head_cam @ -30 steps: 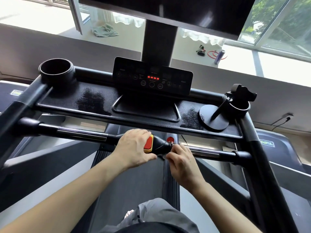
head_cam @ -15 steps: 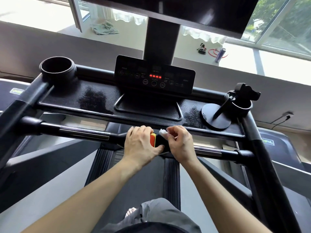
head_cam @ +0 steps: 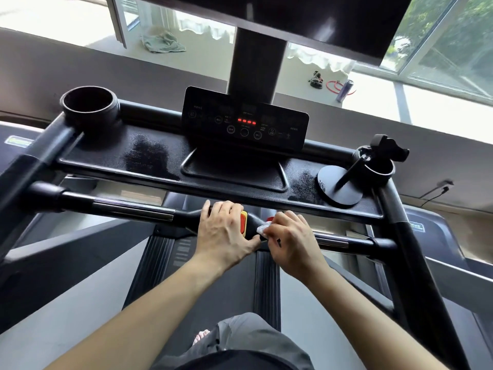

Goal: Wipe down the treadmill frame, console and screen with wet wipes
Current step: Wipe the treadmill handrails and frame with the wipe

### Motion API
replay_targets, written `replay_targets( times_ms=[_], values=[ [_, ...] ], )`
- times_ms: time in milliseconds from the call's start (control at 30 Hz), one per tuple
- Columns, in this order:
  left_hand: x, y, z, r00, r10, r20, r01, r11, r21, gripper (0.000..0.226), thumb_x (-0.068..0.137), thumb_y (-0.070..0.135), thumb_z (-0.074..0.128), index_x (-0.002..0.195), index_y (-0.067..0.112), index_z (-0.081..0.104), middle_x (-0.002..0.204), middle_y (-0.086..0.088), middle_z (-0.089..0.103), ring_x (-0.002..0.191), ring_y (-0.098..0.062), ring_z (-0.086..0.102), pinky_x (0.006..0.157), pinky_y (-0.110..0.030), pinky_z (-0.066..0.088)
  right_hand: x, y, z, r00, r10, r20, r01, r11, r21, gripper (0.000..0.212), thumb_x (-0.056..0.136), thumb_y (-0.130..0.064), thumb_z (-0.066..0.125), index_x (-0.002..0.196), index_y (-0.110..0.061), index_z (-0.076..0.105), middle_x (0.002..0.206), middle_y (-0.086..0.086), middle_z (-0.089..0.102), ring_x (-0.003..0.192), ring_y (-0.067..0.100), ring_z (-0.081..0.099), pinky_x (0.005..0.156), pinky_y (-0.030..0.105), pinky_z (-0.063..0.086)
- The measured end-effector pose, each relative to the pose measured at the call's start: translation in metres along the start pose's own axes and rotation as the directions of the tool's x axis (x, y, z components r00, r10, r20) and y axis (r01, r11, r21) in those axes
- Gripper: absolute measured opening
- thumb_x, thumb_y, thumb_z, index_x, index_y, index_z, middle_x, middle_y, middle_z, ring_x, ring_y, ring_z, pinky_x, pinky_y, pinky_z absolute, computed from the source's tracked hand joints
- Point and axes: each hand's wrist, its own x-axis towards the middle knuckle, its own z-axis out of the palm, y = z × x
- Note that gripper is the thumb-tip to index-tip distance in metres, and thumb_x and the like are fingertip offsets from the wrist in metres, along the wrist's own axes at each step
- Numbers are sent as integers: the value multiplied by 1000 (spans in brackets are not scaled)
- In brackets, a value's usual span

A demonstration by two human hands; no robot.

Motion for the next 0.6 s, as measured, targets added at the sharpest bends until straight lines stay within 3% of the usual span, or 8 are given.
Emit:
replay_targets(
  times_ms=[100,267,367,500,600],
  values=[
    [-2,-1,0,1000,20,5,-20,1000,11,78,72,80,43,113,17,64,115,-1,65,114,-25,57,119,-51,28,3,-4,1,988,154,26,-156,986,67,17,87,-18,61,88,-22,78,82,-5,57,82,23,58,72,34,47],
    [-3,-4,-1,999,44,21,-45,999,28,76,71,75,48,117,17,63,120,-2,64,117,-24,56,121,-48,24,31,-16,10,881,470,58,-471,857,211,12,93,-21,68,93,-15,78,90,2,66,86,24,63,72,27,36],
    [-4,-5,0,998,52,28,-53,998,29,74,71,73,52,117,16,63,119,-2,65,117,-25,56,121,-49,26,34,-23,9,877,476,72,-481,858,182,19,97,-25,64,93,-13,78,91,5,64,86,25,60,72,28,37],
    [-5,-10,1,996,87,7,-87,996,-17,73,73,71,52,118,14,64,118,-1,66,117,-22,58,120,-46,29,7,-28,3,931,361,57,-365,910,198,21,96,-22,66,80,-12,75,81,-2,52,74,19,54,66,30,42],
    [-3,-18,-3,992,124,7,-124,991,-57,76,73,74,50,117,14,66,116,0,67,114,-21,60,119,-43,33,24,-24,10,921,387,49,-388,895,220,21,98,-24,65,85,-13,78,84,-2,54,77,20,56,68,30,41]
  ],
)
